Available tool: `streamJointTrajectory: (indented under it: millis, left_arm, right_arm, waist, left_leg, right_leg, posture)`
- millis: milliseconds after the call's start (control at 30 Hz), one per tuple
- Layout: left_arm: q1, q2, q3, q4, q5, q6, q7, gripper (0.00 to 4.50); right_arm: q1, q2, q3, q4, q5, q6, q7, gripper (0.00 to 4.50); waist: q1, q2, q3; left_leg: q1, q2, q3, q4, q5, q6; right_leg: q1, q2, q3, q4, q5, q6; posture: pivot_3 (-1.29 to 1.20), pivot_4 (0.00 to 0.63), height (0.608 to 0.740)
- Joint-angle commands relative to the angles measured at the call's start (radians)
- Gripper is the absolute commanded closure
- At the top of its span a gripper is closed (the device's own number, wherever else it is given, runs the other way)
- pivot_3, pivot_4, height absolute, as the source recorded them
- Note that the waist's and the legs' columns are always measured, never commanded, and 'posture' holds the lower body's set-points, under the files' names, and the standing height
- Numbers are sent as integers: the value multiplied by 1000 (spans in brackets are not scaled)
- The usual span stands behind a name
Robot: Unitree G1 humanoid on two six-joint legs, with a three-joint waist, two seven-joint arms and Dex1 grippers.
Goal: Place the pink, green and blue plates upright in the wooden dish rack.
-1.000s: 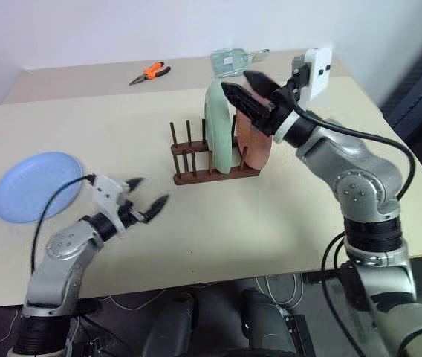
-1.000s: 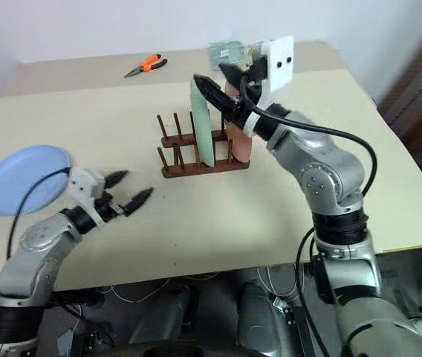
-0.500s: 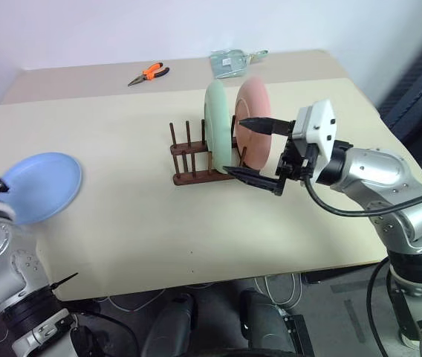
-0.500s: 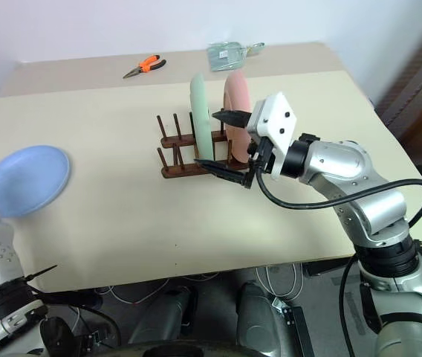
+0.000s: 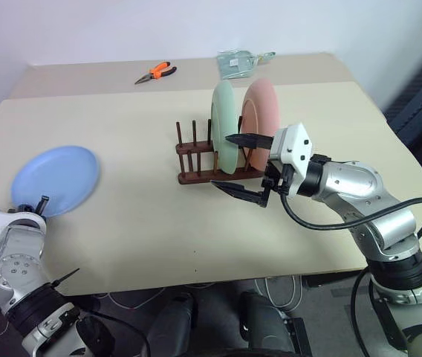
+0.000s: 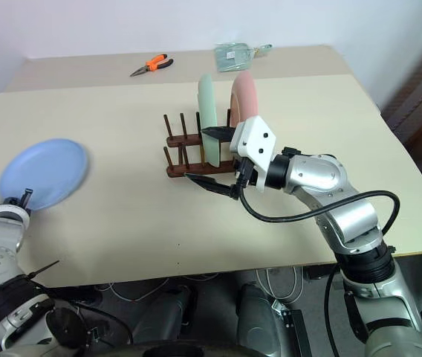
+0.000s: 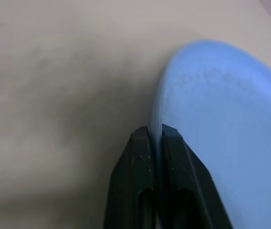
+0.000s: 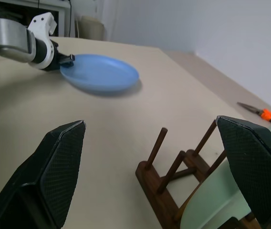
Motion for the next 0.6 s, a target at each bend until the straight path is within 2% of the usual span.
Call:
streamJointTrajectory:
  millis: [33,200,400,500,600]
  left_arm:
    - [-26,67,-174,-155,53,-83,-161,4452]
    - [-93,57,-440,-344,139,-158,-262,4452]
    - [-127,-8,-533,-427,168,-202,-255,4452]
    - [-136,-28,-562,-465,171,-208,-259,4452]
    - [-121,-32,-576,-494,176,-205,-268,4452]
  right_arm:
    - [-10,-8,-12,-29,-20,-25,20,0]
    - [-77,31,96,-10,-186,-171,36,0]
    - [-211,135,240,139,-459,-368,-34,0]
    - [-312,198,334,293,-667,-481,-119,0]
    - [-353,261,385,395,-769,-533,-171,0]
  waist:
    - [2,0,0]
    - [1,-1,0]
    - [-34,0,0]
    - [-31,0,0]
    - [-26,0,0]
  left_leg:
    - [0,0,0,0,0,0]
    - [-2,-1,0,1,0,-1]
    - [3,1,2,-3,1,-3]
    - [3,3,2,-4,3,-6]
    - [3,6,2,-4,3,-7]
  right_leg:
    - [0,0,0,0,0,0]
    - [0,0,0,-2,0,0]
    - [0,3,2,0,1,-1]
    - [-1,6,2,0,2,-4]
    - [-1,6,2,1,3,-5]
  posture:
    - [0,150,739]
    - [0,150,739]
    - [0,150,739]
    - [0,150,739]
    - [0,150,739]
